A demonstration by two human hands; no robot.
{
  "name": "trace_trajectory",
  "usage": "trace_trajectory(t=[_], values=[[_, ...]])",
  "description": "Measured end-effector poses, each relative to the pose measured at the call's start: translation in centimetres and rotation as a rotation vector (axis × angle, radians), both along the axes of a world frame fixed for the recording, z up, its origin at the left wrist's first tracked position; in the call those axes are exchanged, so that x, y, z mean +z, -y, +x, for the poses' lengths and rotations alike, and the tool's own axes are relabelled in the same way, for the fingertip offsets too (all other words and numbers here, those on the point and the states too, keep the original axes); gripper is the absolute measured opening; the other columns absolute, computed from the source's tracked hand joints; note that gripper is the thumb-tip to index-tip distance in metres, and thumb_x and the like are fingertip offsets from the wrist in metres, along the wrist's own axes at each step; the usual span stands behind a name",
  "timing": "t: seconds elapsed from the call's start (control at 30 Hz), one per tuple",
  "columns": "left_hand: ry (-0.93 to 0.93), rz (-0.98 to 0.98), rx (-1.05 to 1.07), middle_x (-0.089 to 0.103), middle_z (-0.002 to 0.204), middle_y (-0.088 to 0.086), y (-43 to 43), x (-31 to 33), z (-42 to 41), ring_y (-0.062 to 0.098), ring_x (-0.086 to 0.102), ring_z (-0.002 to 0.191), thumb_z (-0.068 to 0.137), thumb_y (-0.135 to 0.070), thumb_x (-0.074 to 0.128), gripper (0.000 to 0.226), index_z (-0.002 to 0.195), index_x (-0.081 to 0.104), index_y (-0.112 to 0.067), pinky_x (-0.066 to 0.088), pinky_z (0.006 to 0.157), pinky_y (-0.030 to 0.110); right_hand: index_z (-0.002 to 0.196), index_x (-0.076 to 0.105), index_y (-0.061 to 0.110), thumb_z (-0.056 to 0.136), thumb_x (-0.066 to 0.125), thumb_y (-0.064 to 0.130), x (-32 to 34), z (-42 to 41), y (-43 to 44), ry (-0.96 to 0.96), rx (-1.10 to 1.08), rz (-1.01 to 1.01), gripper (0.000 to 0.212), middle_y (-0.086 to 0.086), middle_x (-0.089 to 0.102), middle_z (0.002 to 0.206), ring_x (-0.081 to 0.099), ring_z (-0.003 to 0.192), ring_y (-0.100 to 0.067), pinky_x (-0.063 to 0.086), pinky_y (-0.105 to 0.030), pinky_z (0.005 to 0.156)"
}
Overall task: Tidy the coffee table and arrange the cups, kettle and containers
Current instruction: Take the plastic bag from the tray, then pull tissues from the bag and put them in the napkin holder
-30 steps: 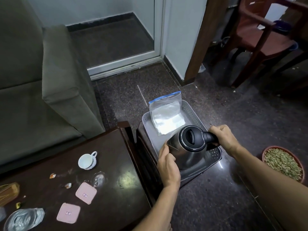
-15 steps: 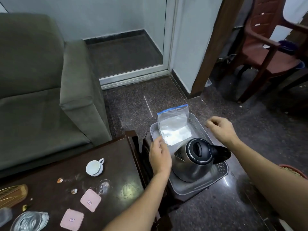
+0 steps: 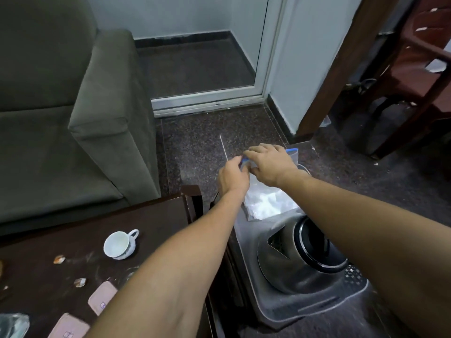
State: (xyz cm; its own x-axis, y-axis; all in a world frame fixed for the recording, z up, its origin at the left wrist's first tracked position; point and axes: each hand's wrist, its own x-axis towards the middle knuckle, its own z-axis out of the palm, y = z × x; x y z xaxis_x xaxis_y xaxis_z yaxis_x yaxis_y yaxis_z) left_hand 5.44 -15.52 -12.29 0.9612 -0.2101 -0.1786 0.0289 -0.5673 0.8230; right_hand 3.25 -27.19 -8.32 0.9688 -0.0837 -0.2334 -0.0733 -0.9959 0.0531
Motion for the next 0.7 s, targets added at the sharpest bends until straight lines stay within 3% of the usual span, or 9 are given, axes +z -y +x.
trace_trajectory(t=[0.13,0.2,0.47,0.6,0.7], values=[[0.080,-0.026,0.000,0.077,0.102,0.002,-0.9,0.2,-0.1,0.027,0.067,0.098,0.099,-0.026,0.059,0.021,0.112,0.076,-0.027,0.055,0.083,0.041,0.126,0.064,0.022,0.106,0.049,0.033,-0.1,0.1,-0.1,0.097,0.049,-0.056,0.028,-0.004,0.067,0.128,0.053,0.124,-0.028,0.029,-0.045,0.115],[0.155,-0.040,-0.013,0.077,0.095,0.000,-1.9,1.2,-0.3,0.025,0.067,0.091,0.100,-0.030,0.058,0.020,0.107,0.076,-0.027,0.054,0.077,0.038,0.119,0.068,0.022,0.107,0.047,0.034,1.1,0.1,-0.2,0.145,0.083,-0.065,0.027,-0.002,0.069,0.118,0.055,0.117,-0.028,0.029,-0.044,0.113],[0.417,-0.110,-0.034,0.076,0.091,-0.002,-7.5,9.8,0.2,0.021,0.067,0.082,0.099,-0.027,0.061,0.015,0.100,0.075,-0.022,0.051,0.071,0.035,0.108,0.075,0.024,0.106,0.047,0.044,10.6,0.5,-3.2,0.267,0.192,-0.012,0.035,0.004,0.071,0.103,0.059,0.108,-0.024,0.026,-0.042,0.116],[0.592,-0.156,-0.031,0.076,0.092,-0.002,-11.3,17.4,1.2,0.021,0.067,0.082,0.098,-0.021,0.063,0.013,0.099,0.075,-0.017,0.048,0.072,0.031,0.107,0.077,0.023,0.105,0.049,0.042,18.9,0.7,-7.1,0.397,0.240,-0.026,0.034,0.000,0.073,0.100,0.062,0.105,-0.028,0.033,-0.041,0.110],[0.698,-0.179,0.005,0.076,0.088,0.001,-14.9,23.6,1.6,0.024,0.067,0.080,0.096,-0.020,0.065,0.012,0.098,0.076,-0.016,0.043,0.070,0.029,0.110,0.077,0.025,0.106,0.050,0.041,25.6,0.8,-10.9,0.462,0.258,-0.016,0.032,0.001,0.073,0.104,0.060,0.109,-0.027,0.029,-0.042,0.116]])
